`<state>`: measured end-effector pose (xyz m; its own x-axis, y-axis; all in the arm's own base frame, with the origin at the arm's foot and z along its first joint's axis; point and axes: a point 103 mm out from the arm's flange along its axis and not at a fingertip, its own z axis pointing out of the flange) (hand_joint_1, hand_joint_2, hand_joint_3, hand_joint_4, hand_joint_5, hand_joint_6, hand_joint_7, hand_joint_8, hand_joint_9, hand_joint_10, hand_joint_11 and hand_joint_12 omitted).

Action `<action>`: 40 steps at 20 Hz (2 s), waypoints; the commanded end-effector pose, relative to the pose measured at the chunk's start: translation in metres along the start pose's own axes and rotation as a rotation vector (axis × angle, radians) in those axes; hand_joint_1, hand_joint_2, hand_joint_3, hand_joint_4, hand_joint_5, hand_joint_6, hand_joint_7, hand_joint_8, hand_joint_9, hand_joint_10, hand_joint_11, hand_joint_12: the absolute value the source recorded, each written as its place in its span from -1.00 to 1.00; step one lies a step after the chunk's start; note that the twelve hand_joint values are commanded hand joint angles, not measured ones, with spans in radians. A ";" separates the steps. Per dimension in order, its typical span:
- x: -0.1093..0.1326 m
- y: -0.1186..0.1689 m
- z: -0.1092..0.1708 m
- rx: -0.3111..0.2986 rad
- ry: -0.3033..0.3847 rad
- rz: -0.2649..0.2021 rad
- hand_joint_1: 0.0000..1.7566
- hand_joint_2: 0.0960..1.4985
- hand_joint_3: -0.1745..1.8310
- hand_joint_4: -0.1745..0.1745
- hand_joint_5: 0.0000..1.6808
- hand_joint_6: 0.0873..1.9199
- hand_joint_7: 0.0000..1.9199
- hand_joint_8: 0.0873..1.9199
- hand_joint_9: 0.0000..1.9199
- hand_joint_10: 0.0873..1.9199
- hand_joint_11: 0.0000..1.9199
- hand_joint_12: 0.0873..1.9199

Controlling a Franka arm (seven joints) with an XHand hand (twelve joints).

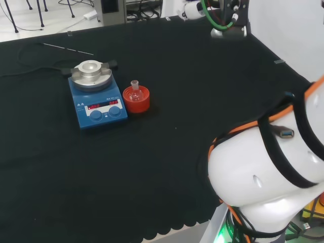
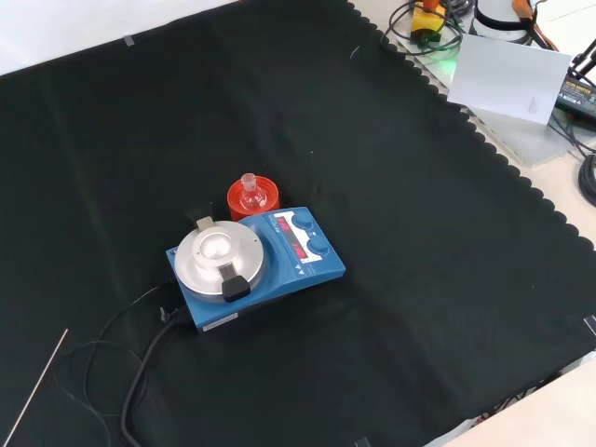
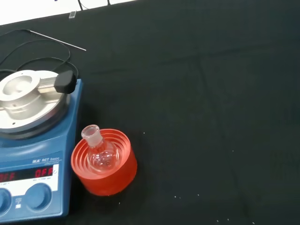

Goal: Pick up the round-bottom flask.

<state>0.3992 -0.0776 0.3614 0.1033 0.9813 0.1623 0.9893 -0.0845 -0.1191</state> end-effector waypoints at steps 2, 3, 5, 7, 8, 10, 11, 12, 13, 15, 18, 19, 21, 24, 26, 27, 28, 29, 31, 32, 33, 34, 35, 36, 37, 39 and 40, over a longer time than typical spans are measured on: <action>-0.022 0.060 0.046 -0.051 0.143 0.007 -0.53 0.57 -0.58 -0.18 -0.41 -1.00 -0.69 -0.46 -0.59 -0.40 -1.00 0.31; -0.022 0.063 0.052 -0.050 0.157 0.006 -0.50 0.55 -0.58 -0.20 -0.38 -1.00 -0.68 -0.46 -0.58 -0.40 -1.00 0.32; -0.021 0.068 0.063 -0.044 0.179 -0.003 -0.43 0.48 -0.55 -0.22 -0.34 -0.99 -0.66 -0.44 -0.56 -0.41 -1.00 0.34; -0.008 0.072 0.077 -0.034 0.225 -0.010 -0.37 0.35 -0.43 -0.24 -0.31 -0.99 -0.65 -0.43 -0.54 -0.42 -1.00 0.35; -0.010 0.074 0.082 -0.030 0.244 -0.011 -0.35 0.29 -0.37 -0.25 -0.29 -0.97 -0.64 -0.43 -0.53 -0.42 -1.00 0.36; -0.016 0.079 0.090 -0.020 0.268 -0.014 -0.30 0.20 -0.30 -0.26 -0.26 -0.95 -0.63 -0.42 -0.52 -0.42 -1.00 0.36; -0.018 0.081 0.094 -0.014 0.271 -0.016 -0.28 0.16 -0.27 -0.27 -0.25 -0.95 -0.62 -0.42 -0.52 -0.42 -1.00 0.36; -0.018 0.083 0.097 -0.011 0.270 -0.018 -0.26 0.13 -0.26 -0.27 -0.25 -0.94 -0.62 -0.42 -0.52 -0.42 -1.00 0.36; -0.019 0.085 0.101 -0.011 0.270 -0.019 -0.25 0.11 -0.24 -0.27 -0.25 -0.93 -0.62 -0.42 -0.51 -0.42 -1.00 0.36; -0.020 0.089 0.108 -0.006 0.272 -0.023 -0.21 0.06 -0.22 -0.28 -0.25 -0.93 -0.61 -0.42 -0.51 -0.42 -1.00 0.36; -0.014 0.096 0.121 0.012 0.270 -0.032 -0.18 0.00 -0.18 -0.28 -0.26 -0.91 -0.61 -0.42 -0.51 -0.42 -1.00 0.36; -0.013 0.098 0.125 0.016 0.268 -0.035 -0.17 -0.01 -0.18 -0.28 -0.27 -0.91 -0.61 -0.42 -0.51 -0.42 -1.00 0.36; -0.010 0.102 0.132 0.012 0.273 -0.039 -0.15 -0.05 -0.16 -0.27 -0.28 -0.92 -0.62 -0.42 -0.51 -0.42 -1.00 0.36; -0.005 0.108 0.144 0.015 0.280 -0.044 -0.12 -0.10 -0.14 -0.27 -0.31 -0.92 -0.62 -0.41 -0.51 -0.42 -1.00 0.36; -0.001 0.111 0.151 0.021 0.281 -0.050 -0.10 -0.12 -0.13 -0.26 -0.31 -0.92 -0.62 -0.41 -0.51 -0.42 -1.00 0.36; -0.001 0.113 0.154 0.025 0.279 -0.051 -0.09 -0.13 -0.13 -0.26 -0.32 -0.92 -0.62 -0.41 -0.51 -0.42 -1.00 0.36; -0.001 0.114 0.156 0.029 0.275 -0.051 -0.09 -0.14 -0.13 -0.26 -0.32 -0.92 -0.62 -0.41 -0.51 -0.42 -1.00 0.35; 0.000 0.116 0.159 0.033 0.270 -0.052 -0.09 -0.14 -0.13 -0.25 -0.32 -0.92 -0.62 -0.41 -0.51 -0.42 -1.00 0.35; 0.007 0.119 0.166 0.045 0.267 -0.058 -0.08 -0.15 -0.13 -0.25 -0.32 -0.92 -0.63 -0.41 -0.51 -0.42 -1.00 0.35; 0.009 0.120 0.168 0.049 0.268 -0.060 -0.08 -0.15 -0.12 -0.25 -0.32 -0.92 -0.63 -0.41 -0.51 -0.42 -1.00 0.35; 0.011 0.121 0.170 0.050 0.273 -0.063 -0.08 -0.16 -0.12 -0.25 -0.32 -0.92 -0.63 -0.41 -0.51 -0.42 -1.00 0.35; 0.012 0.121 0.172 0.051 0.276 -0.067 -0.08 -0.16 -0.12 -0.25 -0.32 -0.92 -0.63 -0.41 -0.51 -0.42 -1.00 0.35; 0.014 0.121 0.173 0.051 0.275 -0.071 -0.08 -0.16 -0.12 -0.25 -0.32 -0.92 -0.63 -0.41 -0.51 -0.42 -1.00 0.35; 0.016 0.122 0.175 0.050 0.276 -0.073 -0.08 -0.17 -0.12 -0.24 -0.32 -0.92 -0.63 -0.41 -0.51 -0.42 -1.00 0.35; 0.018 0.122 0.176 0.050 0.276 -0.076 -0.08 -0.17 -0.12 -0.24 -0.33 -0.92 -0.63 -0.41 -0.51 -0.42 -1.00 0.35; 0.022 0.122 0.178 0.052 0.278 -0.091 -0.07 -0.18 -0.11 -0.24 -0.32 -0.92 -0.63 -0.41 -0.51 -0.42 -1.00 0.35; 0.024 0.121 0.180 0.053 0.279 -0.094 -0.07 -0.18 -0.11 -0.24 -0.32 -0.92 -0.63 -0.41 -0.51 -0.42 -1.00 0.35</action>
<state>0.4951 -0.0436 0.1789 0.0690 0.9040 0.4219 0.9863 0.0016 -0.1647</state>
